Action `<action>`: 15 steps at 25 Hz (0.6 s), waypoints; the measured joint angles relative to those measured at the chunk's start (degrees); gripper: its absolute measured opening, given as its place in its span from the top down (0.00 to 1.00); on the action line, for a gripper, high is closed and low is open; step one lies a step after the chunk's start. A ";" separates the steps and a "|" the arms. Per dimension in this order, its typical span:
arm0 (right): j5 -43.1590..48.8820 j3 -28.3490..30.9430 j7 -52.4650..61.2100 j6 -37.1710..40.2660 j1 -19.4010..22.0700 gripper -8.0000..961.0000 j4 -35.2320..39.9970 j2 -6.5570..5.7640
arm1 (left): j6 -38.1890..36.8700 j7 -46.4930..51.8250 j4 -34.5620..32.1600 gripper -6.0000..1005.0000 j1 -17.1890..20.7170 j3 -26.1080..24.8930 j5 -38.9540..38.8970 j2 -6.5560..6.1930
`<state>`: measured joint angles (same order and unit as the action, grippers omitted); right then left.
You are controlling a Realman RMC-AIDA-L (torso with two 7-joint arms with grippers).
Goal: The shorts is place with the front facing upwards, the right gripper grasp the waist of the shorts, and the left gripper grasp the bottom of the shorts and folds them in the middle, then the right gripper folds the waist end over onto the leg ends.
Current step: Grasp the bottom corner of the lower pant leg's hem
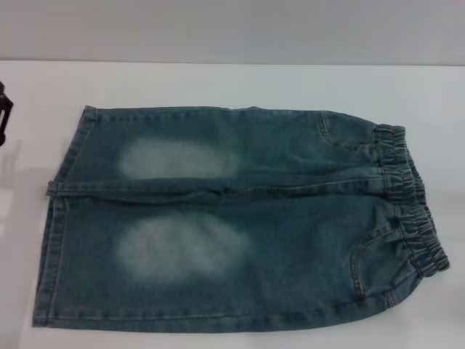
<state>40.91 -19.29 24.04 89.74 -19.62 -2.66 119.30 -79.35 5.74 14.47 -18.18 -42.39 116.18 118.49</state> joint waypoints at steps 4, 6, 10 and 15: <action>-0.03 0.00 0.96 1.74 2.42 0.27 -0.72 0.04 | -0.51 2.65 0.11 0.18 0.30 2.88 0.01 -0.38; -0.04 0.34 1.28 2.18 3.24 0.27 -1.39 0.03 | -0.86 3.89 -0.18 0.18 0.18 3.64 0.04 -0.45; -0.05 1.48 2.50 2.32 4.27 0.27 -1.82 -0.05 | -2.38 5.32 -0.38 0.18 0.12 5.38 0.85 -0.49; -0.05 2.01 3.19 2.34 4.76 0.27 -1.90 -0.13 | -2.99 6.21 -0.45 0.18 0.06 6.06 2.77 -0.61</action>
<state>40.86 -17.28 27.23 92.08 -14.86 -4.56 119.17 -82.34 11.95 14.02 -18.12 -36.34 118.95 117.88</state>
